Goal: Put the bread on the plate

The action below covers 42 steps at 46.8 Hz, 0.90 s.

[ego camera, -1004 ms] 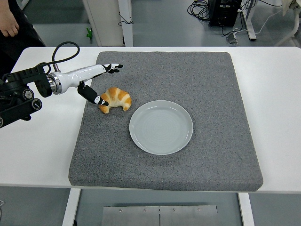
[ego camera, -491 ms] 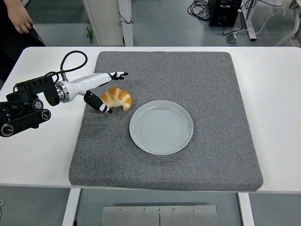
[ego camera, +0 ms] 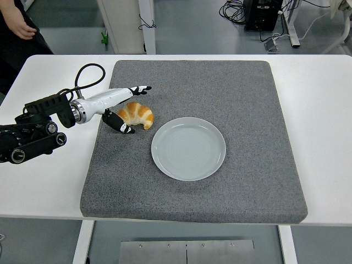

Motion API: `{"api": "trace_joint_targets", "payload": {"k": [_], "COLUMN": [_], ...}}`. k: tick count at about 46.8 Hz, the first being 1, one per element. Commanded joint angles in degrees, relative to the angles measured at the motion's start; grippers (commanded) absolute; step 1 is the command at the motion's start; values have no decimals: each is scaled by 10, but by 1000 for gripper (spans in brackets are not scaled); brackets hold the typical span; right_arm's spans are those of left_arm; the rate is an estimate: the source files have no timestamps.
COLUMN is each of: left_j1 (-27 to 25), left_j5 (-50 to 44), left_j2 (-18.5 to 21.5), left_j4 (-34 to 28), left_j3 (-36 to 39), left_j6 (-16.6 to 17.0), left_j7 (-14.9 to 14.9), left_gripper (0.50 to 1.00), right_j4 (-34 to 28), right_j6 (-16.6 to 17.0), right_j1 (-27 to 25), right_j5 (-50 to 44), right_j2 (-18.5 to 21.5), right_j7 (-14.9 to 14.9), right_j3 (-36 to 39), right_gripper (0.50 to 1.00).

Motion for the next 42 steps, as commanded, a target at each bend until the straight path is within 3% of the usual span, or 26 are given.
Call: {"api": "trace_joint_targets", "payload": {"k": [1,8,20,42], "left_j1": [1,2,2,4], "left_j5": [0,0,-1,-8], "left_j2": [-5,-8,-10,-19], "left_j4": [9,18,20,20], "left_j3": [7,11,12,7], "left_j6": [4,12,12,11], "left_j7": [0,0,0,-3], "left_gripper": [958,930,778,701], "right_j4": [0,0,0,0], "right_j6": [0,0,0,0], "right_j1": [0,0,0,0], "right_j5": [0,0,0,0], "right_j2": [0,0,0,0], "right_j7": [0,0,0,0], "right_j3": [0,0,0,0], "right_gripper": [1000,1000,1000,1000]}}
